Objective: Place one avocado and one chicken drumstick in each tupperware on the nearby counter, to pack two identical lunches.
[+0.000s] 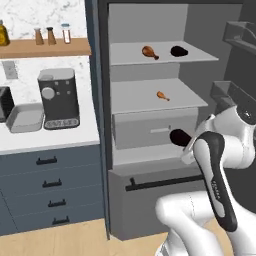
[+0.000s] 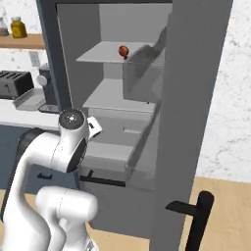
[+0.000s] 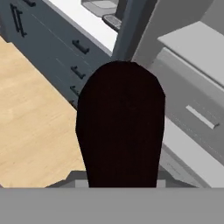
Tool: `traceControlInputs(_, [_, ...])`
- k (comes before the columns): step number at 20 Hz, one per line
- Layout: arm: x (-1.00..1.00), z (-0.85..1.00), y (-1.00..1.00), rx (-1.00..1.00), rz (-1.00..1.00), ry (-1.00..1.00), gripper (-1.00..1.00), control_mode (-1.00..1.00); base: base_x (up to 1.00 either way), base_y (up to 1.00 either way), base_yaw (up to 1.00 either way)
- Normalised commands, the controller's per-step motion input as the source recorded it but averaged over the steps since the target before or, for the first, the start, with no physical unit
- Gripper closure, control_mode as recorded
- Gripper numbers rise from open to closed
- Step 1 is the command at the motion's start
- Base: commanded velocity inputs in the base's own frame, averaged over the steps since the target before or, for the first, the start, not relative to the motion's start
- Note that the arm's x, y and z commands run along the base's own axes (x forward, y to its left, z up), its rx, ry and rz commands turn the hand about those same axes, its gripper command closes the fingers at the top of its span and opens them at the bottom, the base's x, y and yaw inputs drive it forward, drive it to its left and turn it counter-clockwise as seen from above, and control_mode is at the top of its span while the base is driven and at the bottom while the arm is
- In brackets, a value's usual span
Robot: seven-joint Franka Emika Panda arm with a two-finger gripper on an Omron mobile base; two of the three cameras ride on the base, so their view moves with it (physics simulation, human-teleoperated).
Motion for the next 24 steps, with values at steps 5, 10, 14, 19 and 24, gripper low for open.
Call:
traceControlInputs(5, [0.00, 0.00, 0.00, 0.00, 0.00, 0.00, 1.00, 1.00, -0.26, 1.00, 0.00])
traceControlInputs(10, [0.00, 0.00, 0.00, 0.00, 0.00, 0.00, 1.00, 1.00, 0.05, 1.00, 0.00])
traceControlInputs(14, [0.00, 0.00, 0.00, 0.00, 0.00, 0.00, 1.00, 1.00, 0.38, 1.00, 0.00])
traceControlInputs(19, [0.00, 0.00, 0.00, 0.00, 0.00, 0.00, 1.00, 1.00, 0.91, 1.00, -0.07])
traceControlInputs(24, [0.00, 0.00, 0.00, 0.00, 0.00, 0.00, 1.00, 1.00, 0.98, 0.90, -0.24])
